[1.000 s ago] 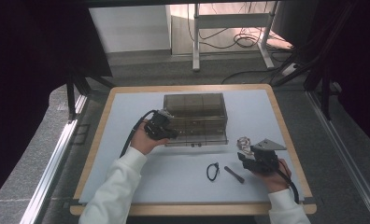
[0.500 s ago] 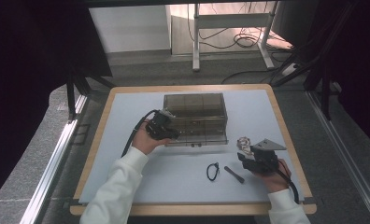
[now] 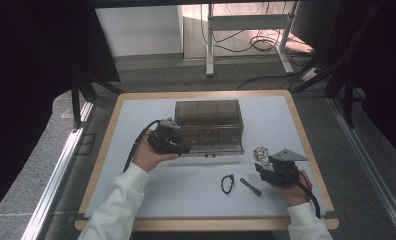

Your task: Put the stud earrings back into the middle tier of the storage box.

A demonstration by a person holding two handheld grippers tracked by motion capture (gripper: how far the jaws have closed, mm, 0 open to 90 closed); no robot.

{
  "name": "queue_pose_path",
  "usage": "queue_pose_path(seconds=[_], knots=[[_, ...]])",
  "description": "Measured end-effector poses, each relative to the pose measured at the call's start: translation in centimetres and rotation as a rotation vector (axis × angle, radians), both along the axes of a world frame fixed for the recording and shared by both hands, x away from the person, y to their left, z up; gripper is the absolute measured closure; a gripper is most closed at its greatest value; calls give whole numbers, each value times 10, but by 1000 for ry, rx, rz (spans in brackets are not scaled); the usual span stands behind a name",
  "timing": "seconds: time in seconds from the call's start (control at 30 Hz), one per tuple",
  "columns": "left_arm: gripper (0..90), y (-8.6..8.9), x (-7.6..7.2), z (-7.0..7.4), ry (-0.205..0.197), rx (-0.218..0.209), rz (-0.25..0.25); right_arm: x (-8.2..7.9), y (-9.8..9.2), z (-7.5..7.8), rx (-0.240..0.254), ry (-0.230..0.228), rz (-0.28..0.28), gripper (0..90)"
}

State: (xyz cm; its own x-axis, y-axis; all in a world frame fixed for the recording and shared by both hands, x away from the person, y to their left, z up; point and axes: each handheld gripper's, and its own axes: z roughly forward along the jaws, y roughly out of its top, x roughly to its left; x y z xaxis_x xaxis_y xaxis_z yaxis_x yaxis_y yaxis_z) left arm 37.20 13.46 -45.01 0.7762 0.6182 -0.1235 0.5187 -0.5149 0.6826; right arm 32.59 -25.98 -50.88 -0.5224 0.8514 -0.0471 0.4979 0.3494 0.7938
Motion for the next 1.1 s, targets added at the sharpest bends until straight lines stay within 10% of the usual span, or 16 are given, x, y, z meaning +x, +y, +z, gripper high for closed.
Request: queue_pose_path(seconds=[1.1], knots=[[356, 61, -59, -43, -27, -49, 117, 0, -2, 2, -5, -10, -10, 387]])
